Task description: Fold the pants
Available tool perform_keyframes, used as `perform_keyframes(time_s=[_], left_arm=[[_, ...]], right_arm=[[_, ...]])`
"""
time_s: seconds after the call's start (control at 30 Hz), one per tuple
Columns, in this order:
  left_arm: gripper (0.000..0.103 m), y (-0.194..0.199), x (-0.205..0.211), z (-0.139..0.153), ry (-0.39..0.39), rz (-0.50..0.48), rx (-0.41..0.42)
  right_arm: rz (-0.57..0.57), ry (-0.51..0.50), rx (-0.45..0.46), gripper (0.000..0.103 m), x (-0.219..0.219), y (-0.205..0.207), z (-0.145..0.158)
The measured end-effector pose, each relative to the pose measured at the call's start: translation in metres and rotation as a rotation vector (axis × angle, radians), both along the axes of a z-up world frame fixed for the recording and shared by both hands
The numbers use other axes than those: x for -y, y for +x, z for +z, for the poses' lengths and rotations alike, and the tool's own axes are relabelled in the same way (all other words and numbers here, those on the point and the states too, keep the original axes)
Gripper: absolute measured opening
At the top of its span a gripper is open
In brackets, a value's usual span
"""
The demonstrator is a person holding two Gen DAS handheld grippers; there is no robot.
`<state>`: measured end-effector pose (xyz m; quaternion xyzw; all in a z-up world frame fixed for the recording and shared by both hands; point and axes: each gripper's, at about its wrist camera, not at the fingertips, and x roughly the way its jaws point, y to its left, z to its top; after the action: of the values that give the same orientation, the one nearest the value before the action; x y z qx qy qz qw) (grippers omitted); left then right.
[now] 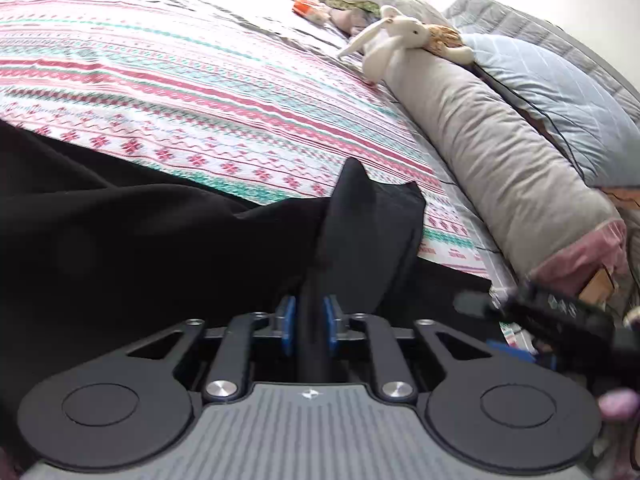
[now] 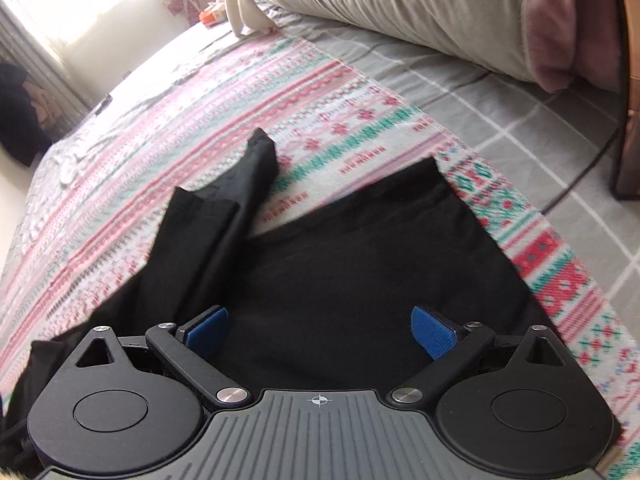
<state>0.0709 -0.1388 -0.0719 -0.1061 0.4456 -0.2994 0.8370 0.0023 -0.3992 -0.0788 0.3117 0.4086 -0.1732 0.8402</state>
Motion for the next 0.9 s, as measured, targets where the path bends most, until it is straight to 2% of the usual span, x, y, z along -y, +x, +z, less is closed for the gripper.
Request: perform_keyframes(time_s=[0.07,0.1,0.13,0.17,0.2,0.3,0.4,0.53,0.77,0.9], left_arm=[[0.056,-0.005,0.008,0.0,0.019,-0.03,0.035],[0.057,-0.008,0.01,0.001,0.035,-0.045,0.059],[0.057,-0.012,0.012,0.002,0.058,-0.061,0.091],[0.057,-0.015,0.014,0.003,0.088,-0.08,0.13],[0.057,-0.019,0.016,0.005,0.121,-0.098,0.167],[0.057,-0.029,0.023,0.005,0.178,-0.161,0.238],[0.057,-0.03,0.029,0.002,0.211,-0.206,0.251],[0.058,-0.03,0.032,-0.002,0.257,-0.22,0.268],[0.059,-0.027,0.032,-0.006,0.262,-0.223,0.231],[0.061,-0.029,0.033,-0.007,0.264,-0.238,0.217]], right_arm=[[-0.01,0.024,0.041,0.092,-0.002,0.008,0.002],[-0.026,0.026,0.069,0.078,-0.004,0.01,0.005],[-0.032,0.027,0.097,0.07,-0.006,0.013,0.008],[-0.029,0.039,0.122,0.056,-0.007,0.016,0.01],[-0.028,0.067,0.145,0.049,-0.007,0.02,0.011],[0.001,0.211,0.183,0.039,-0.011,0.03,0.006],[0.014,0.305,0.159,0.038,-0.019,0.039,-0.006],[0.019,0.359,0.139,0.033,-0.028,0.047,-0.014],[0.017,0.336,0.224,0.033,-0.031,0.048,-0.004],[-0.028,0.261,0.248,0.033,-0.031,0.049,-0.004]])
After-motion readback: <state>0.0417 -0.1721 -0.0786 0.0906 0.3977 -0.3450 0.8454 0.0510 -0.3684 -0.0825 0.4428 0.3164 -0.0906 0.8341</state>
